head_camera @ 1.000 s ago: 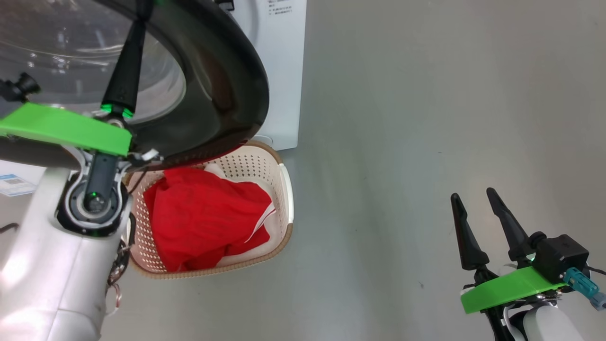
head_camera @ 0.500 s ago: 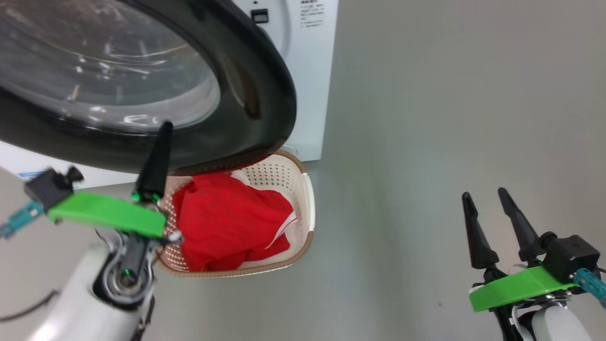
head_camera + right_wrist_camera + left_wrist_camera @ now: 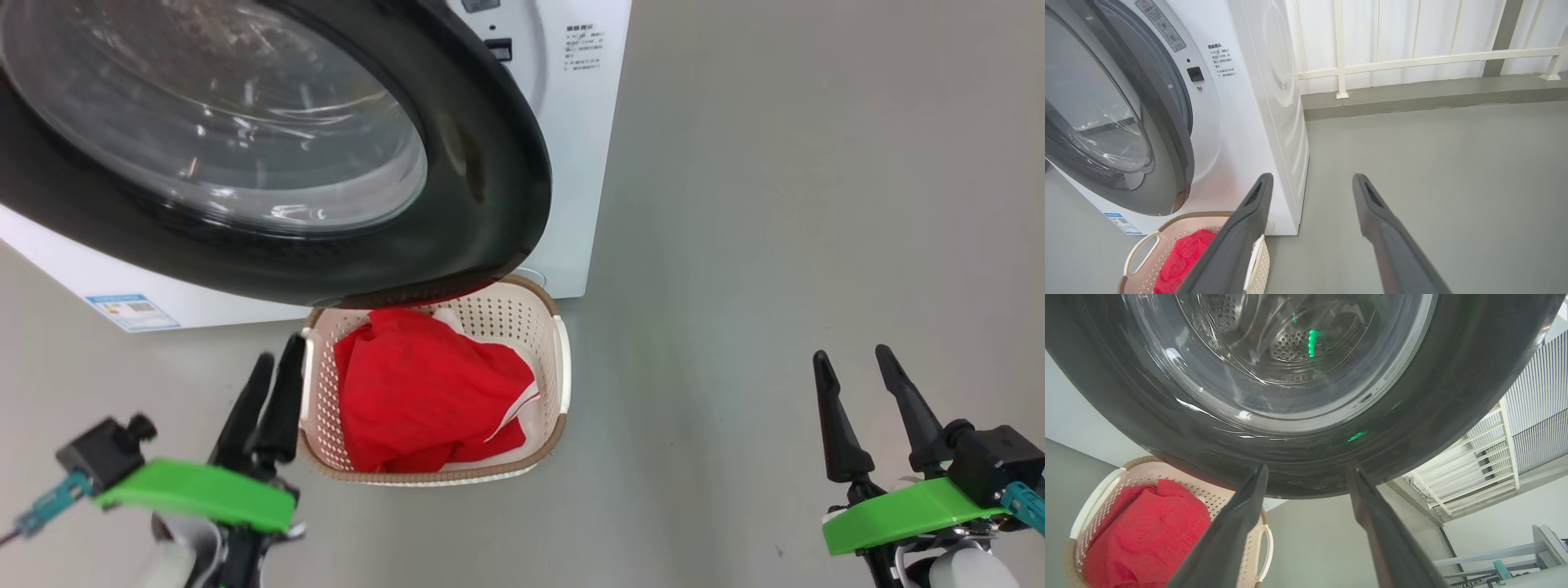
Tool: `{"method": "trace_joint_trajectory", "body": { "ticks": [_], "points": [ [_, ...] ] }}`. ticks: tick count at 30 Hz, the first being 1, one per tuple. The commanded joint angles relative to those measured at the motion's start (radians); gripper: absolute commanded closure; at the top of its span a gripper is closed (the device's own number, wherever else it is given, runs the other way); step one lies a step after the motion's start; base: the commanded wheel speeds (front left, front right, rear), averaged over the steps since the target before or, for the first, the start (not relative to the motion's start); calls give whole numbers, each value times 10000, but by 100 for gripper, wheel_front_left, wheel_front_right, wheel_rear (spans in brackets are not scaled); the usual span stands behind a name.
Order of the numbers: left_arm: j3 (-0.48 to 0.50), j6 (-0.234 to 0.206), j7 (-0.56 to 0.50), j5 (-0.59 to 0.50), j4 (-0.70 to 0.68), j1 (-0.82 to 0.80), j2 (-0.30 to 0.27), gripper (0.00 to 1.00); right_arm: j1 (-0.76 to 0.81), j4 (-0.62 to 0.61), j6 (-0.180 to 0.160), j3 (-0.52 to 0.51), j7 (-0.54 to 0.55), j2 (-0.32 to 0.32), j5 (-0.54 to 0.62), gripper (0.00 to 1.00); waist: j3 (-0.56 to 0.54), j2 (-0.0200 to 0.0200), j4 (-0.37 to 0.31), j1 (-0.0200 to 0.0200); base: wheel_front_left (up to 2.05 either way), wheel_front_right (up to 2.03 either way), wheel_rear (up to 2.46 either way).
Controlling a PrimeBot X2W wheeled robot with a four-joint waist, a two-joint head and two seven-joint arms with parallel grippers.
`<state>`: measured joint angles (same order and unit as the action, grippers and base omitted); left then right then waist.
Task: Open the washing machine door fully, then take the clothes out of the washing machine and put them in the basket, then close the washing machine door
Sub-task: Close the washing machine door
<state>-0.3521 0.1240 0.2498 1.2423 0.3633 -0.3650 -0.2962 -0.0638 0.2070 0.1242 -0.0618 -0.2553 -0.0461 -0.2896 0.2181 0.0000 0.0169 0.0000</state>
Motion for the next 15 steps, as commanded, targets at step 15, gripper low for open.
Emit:
{"method": "trace_joint_trajectory", "body": {
  "ticks": [15],
  "points": [
    [2708, 67, 119, -5224, -757, 2248, 261, 0, 887, -181, 65, -212, -65, -41, -89, 0, -800, 0, 12, 0, 0, 0, 0]
  ]
}}
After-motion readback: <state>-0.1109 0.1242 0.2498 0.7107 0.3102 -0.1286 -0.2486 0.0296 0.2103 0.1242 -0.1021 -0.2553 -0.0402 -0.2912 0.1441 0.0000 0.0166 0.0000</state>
